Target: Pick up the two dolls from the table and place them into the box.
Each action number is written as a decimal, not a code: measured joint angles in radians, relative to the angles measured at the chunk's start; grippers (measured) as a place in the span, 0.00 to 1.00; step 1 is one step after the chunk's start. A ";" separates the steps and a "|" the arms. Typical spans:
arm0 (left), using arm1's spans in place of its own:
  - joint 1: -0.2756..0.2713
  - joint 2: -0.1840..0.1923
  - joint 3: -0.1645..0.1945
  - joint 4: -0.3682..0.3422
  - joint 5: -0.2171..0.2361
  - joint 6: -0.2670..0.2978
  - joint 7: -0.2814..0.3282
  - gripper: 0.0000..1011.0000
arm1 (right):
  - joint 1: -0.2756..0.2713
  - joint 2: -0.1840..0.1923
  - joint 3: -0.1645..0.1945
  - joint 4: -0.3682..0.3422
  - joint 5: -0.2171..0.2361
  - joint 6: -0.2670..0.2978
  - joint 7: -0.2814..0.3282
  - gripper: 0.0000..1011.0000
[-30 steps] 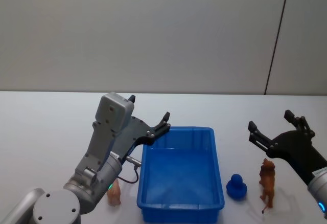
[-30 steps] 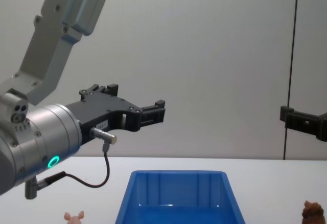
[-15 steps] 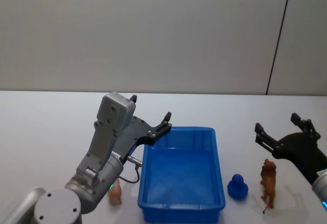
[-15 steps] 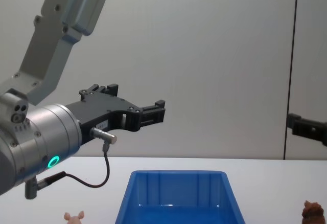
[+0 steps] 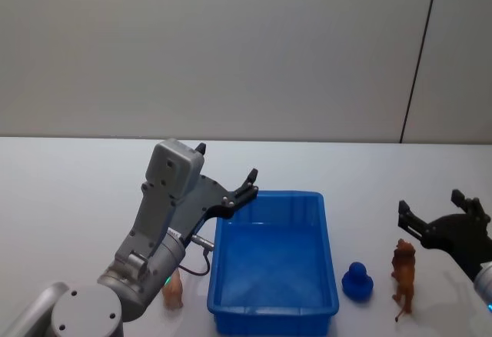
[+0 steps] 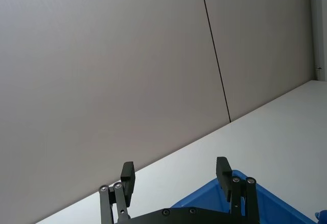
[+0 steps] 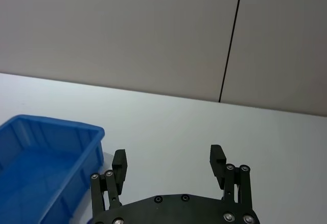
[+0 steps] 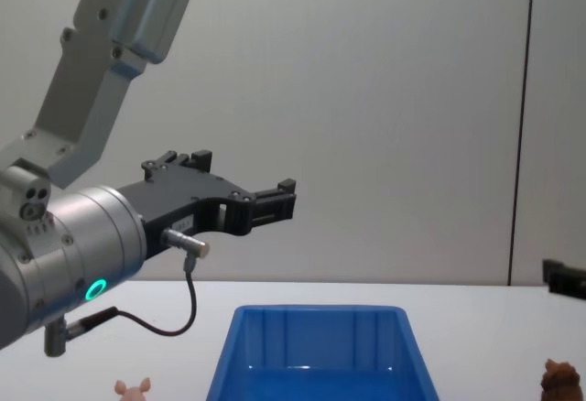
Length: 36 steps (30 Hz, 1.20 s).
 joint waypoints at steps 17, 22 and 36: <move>0.000 0.000 0.000 0.000 0.000 0.000 0.000 0.99 | -0.020 -0.022 -0.016 0.012 -0.011 0.103 -0.035 0.99; 0.000 0.000 0.000 0.000 0.000 0.000 0.000 0.99 | -0.030 -0.029 -0.023 0.009 -0.008 0.132 -0.042 0.99; 0.000 0.000 0.000 0.000 0.000 0.000 0.000 0.99 | -0.047 -0.062 -0.045 0.029 -0.005 0.197 -0.079 0.99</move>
